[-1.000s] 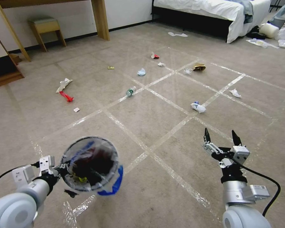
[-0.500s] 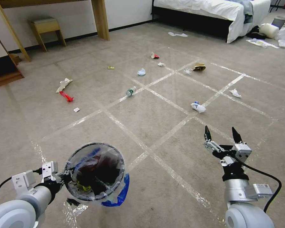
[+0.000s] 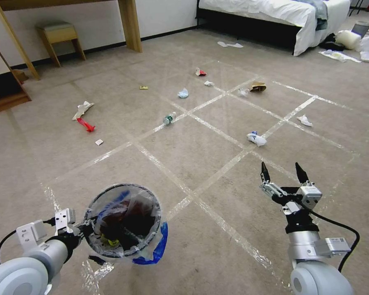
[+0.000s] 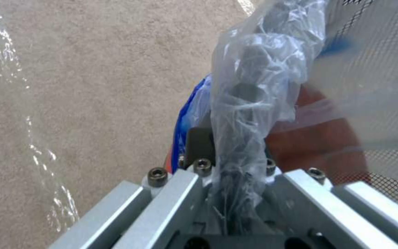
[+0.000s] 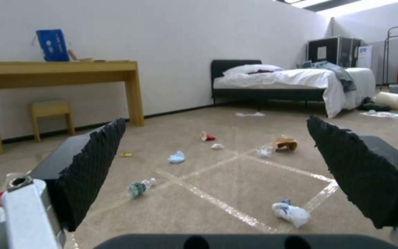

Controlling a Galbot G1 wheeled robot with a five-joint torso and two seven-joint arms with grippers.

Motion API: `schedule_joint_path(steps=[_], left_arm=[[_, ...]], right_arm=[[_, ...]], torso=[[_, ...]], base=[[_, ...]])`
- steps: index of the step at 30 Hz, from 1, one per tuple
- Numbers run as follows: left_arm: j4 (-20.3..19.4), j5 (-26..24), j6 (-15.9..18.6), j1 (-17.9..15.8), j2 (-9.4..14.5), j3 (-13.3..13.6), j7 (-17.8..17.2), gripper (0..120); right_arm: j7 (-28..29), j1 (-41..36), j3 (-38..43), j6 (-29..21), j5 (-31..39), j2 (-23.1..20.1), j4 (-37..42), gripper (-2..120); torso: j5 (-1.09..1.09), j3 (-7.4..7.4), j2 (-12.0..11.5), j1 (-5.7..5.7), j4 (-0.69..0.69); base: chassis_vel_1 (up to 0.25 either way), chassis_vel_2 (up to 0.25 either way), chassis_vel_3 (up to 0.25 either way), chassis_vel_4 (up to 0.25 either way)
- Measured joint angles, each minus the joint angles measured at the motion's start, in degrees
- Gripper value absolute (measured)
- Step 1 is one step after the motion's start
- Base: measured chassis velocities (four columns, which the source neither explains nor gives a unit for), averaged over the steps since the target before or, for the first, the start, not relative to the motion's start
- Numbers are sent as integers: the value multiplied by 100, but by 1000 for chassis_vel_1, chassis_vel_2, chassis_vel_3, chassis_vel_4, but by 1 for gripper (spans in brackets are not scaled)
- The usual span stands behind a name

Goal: Pick up the trash bin and place the garbage on the floor into it.

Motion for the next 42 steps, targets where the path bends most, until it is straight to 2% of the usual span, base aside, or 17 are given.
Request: schedule_joint_path(steps=[7,21,22,23,42], left_arm=[[4,2,-2,9,14,-11,14,1],[64,5,-10,4,63,-49,32,1],[100,9,-13,-15,78,-52,34,1],[114,6,-12,-24,87,-51,40,1],[222,-6,-12,-139,133,-23,44,1]], right_arm=[[-3,-6,11,17,-32,5,11,100],[7,-57,8,56,-145,56,11,100],[8,-73,16,65,-156,66,20,100],[10,-73,17,66,-159,69,20,100],[20,-19,-13,66,-304,178,-52,100]], torso=[[1,0,0,0,0],[4,1,0,1,0],[-4,1,0,1,-1],[2,0,0,0,0],[0,1,0,1,0]], base=[[-137,122,125,-119],[-206,213,214,-217],[-192,185,210,-173],[-177,185,195,-184],[-195,198,202,-189]])
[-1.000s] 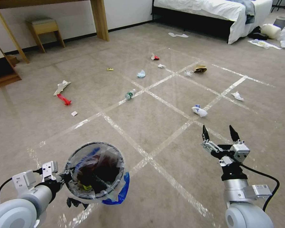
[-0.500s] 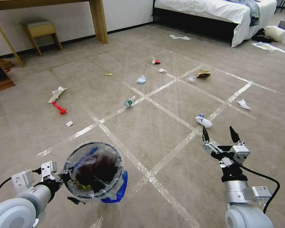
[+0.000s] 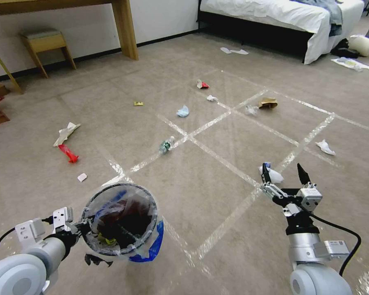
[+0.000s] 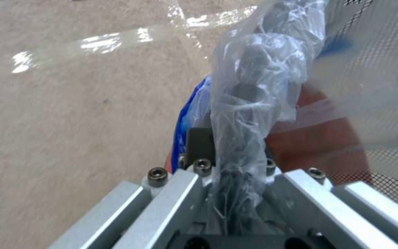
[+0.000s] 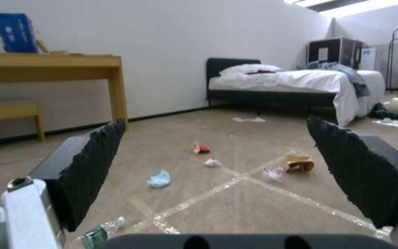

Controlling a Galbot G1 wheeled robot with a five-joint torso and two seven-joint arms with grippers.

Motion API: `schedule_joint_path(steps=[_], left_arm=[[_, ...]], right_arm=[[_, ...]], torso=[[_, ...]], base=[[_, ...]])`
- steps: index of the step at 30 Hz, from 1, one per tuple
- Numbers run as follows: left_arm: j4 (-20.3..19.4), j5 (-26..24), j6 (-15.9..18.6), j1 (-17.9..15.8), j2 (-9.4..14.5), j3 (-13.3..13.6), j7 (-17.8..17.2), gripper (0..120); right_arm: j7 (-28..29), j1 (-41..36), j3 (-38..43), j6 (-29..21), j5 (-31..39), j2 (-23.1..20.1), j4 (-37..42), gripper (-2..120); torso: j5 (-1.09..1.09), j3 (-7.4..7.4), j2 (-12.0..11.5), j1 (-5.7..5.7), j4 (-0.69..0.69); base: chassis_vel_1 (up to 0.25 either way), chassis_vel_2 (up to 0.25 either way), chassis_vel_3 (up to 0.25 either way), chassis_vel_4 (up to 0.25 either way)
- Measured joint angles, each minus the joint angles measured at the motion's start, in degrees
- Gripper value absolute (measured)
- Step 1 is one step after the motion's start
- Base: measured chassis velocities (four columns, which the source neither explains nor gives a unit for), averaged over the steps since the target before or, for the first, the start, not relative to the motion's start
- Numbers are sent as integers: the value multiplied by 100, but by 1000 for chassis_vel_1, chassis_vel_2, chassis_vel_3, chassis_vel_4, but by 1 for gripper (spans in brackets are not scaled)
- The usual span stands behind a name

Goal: Pick up the trash bin and place the garbage on the floor into it.

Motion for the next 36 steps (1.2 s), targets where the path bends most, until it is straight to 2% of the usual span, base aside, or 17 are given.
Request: schedule_joint_path(steps=[20,36], left_arm=[[83,52,3,-41,-37,29,22,1],[123,172,3,-22,-94,43,85,1]], right_arm=[[54,44,-29,4,-11,11,-49,100],[71,33,-10,48,-21,-19,-59,100]], torso=[[0,1,-1,0,0],[0,-1,0,-1,0]], base=[[-165,169,170,-165],[-15,1,10,-13]])
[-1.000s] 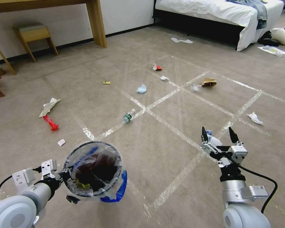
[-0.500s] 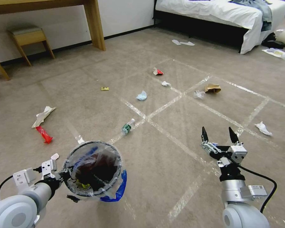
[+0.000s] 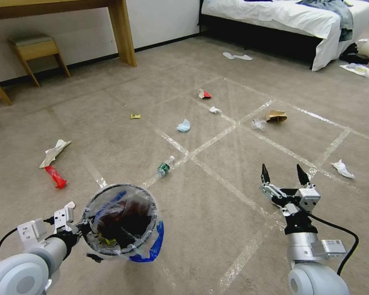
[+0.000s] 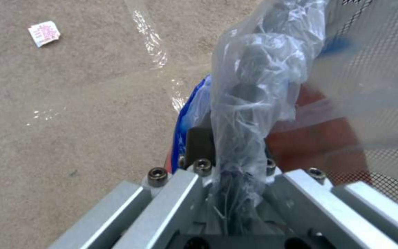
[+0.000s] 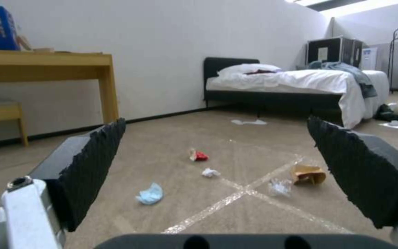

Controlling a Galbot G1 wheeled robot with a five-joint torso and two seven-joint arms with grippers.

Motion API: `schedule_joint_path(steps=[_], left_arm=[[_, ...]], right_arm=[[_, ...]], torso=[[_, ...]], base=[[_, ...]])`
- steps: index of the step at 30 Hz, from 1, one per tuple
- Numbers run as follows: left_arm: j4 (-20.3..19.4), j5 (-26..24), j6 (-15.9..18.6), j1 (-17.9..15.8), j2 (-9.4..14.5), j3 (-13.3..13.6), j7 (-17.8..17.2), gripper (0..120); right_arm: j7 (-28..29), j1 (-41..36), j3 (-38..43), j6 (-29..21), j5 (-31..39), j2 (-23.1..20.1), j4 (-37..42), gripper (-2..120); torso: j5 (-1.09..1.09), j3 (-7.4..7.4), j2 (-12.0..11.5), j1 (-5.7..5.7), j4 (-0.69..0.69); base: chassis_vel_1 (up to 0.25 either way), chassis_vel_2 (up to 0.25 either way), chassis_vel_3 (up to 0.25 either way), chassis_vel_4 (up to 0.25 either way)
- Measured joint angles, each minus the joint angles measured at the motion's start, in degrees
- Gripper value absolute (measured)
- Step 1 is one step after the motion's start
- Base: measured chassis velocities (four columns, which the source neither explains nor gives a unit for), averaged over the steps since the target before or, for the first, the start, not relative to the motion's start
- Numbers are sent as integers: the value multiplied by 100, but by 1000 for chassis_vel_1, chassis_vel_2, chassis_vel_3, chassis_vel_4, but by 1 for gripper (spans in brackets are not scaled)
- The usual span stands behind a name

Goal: Pick up the trash bin and place the garbage on the floor into it.

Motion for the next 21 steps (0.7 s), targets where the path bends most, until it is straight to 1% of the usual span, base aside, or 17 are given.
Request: schedule_joint_path(steps=[13,21], left_arm=[[27,41,0,-2,-15,-2,20,1],[-23,205,0,-28,-114,-3,119,1]], right_arm=[[91,-30,33,61,-60,20,-23,100],[143,-48,110,87,-91,85,-1,100]], torso=[[0,0,0,0,0],[1,0,0,0,0]], base=[[0,0,0,0],[0,0,0,0]])
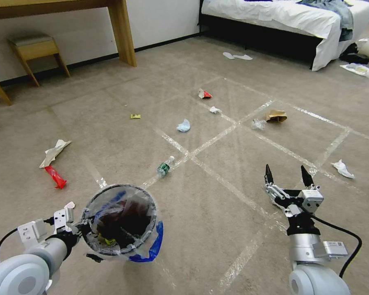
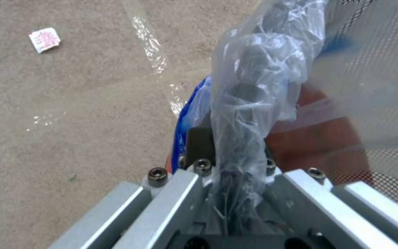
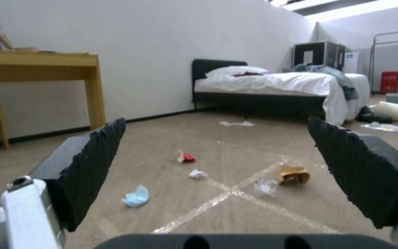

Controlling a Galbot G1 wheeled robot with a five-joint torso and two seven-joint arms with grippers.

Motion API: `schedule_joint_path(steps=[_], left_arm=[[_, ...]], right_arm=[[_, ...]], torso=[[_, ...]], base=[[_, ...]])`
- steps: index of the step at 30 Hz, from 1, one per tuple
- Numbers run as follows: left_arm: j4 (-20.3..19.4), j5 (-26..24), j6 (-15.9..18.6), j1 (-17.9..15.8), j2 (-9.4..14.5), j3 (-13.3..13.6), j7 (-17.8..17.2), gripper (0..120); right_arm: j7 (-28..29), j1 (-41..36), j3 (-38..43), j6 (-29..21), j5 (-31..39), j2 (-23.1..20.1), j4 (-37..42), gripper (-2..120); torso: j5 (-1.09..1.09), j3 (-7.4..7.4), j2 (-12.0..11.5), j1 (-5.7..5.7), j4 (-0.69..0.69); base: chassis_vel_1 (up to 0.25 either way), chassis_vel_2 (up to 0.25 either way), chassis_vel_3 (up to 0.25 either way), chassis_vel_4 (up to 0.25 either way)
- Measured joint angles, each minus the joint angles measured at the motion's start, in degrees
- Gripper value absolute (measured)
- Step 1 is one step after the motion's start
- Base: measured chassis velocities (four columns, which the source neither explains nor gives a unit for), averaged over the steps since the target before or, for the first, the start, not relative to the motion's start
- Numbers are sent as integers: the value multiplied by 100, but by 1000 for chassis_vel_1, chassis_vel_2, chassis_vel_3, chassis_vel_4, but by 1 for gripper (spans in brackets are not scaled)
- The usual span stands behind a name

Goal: Pick up the trash bin and place the garbage on the floor into it.

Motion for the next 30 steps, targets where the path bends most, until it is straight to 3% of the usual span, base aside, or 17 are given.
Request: schedule_joint_path(steps=[30], left_arm=[[-54,138,0,-35,-119,42,59,1]], right_arm=[[-114,-136,-159,45,-120,30,108,100]], torso=[[0,0,0,1,0]], base=[[0,0,0,0]])
